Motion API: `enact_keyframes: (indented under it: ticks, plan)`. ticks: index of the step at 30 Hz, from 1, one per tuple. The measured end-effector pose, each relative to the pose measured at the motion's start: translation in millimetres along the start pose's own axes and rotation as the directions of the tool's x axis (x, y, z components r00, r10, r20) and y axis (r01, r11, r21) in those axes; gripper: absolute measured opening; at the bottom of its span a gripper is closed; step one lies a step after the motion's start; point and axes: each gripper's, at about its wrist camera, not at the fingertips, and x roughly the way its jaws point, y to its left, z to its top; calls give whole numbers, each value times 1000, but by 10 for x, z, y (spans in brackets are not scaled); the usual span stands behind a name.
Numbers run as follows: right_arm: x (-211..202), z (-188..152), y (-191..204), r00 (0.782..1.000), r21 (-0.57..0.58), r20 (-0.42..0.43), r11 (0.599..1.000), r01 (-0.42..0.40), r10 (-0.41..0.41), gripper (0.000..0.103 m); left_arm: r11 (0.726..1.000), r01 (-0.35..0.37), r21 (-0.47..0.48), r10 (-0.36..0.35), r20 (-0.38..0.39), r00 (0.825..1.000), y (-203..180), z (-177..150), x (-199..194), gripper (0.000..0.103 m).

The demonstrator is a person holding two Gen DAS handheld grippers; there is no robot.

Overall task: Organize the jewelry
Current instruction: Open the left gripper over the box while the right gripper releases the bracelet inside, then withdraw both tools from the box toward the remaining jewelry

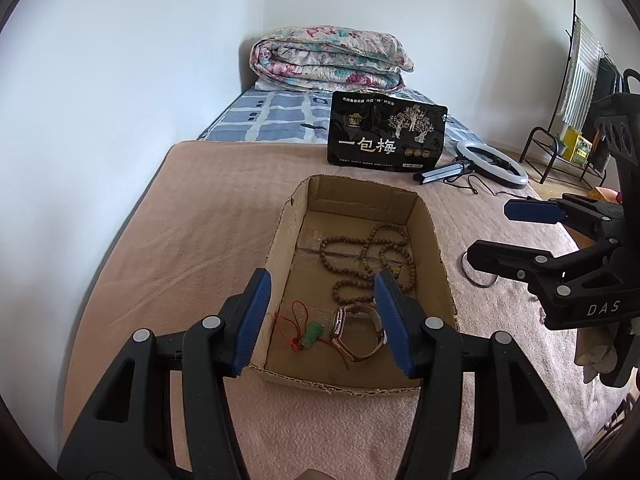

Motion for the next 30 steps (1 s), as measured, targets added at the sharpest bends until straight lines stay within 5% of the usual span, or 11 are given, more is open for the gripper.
enact_keyframes:
  ticks: [12,30]
  plan:
    - [-374,-127,-191,998,50,54,998,30,-33,100,999,19,30,-20,38,999,-235,-20,-271,55]
    - [-1081,-610,-598,979,80,131,986,147,-157,102,989,101,109,-107,48,993,-843,-81,-457,55]
